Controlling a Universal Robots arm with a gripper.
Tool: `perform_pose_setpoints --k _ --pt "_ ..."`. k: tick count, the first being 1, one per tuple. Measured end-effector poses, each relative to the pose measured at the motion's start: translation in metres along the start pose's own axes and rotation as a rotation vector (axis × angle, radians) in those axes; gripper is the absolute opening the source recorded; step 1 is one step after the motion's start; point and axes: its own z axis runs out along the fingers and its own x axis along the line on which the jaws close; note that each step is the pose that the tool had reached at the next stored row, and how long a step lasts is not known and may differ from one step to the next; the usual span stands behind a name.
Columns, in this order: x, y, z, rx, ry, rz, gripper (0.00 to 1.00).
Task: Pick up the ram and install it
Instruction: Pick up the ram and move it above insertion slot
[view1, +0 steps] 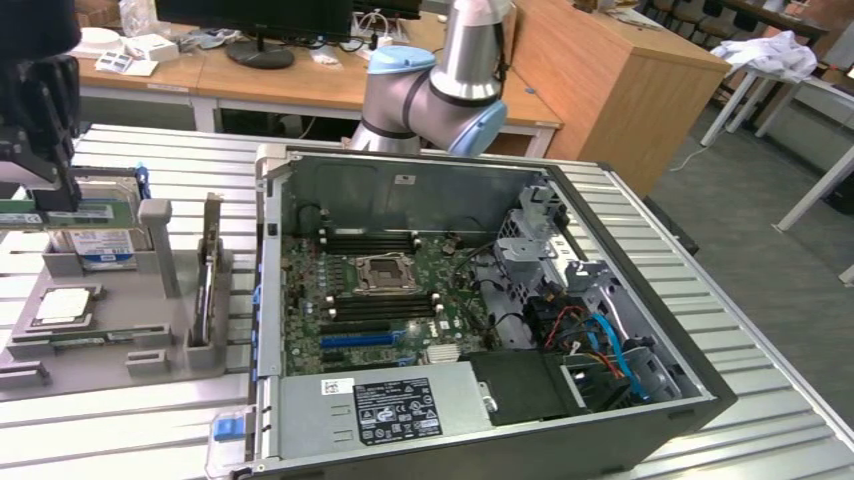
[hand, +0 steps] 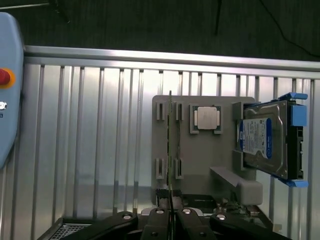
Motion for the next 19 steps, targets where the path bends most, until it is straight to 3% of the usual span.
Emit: perform_pose_setpoints --k 5,19 --pt "0.0 -0.012 -0.0005 -0.0001 0.0 0.0 0.13" --pt "0.002 -0.0562 -0.0021 -0.0003 -0.0001 0.0 0.13"
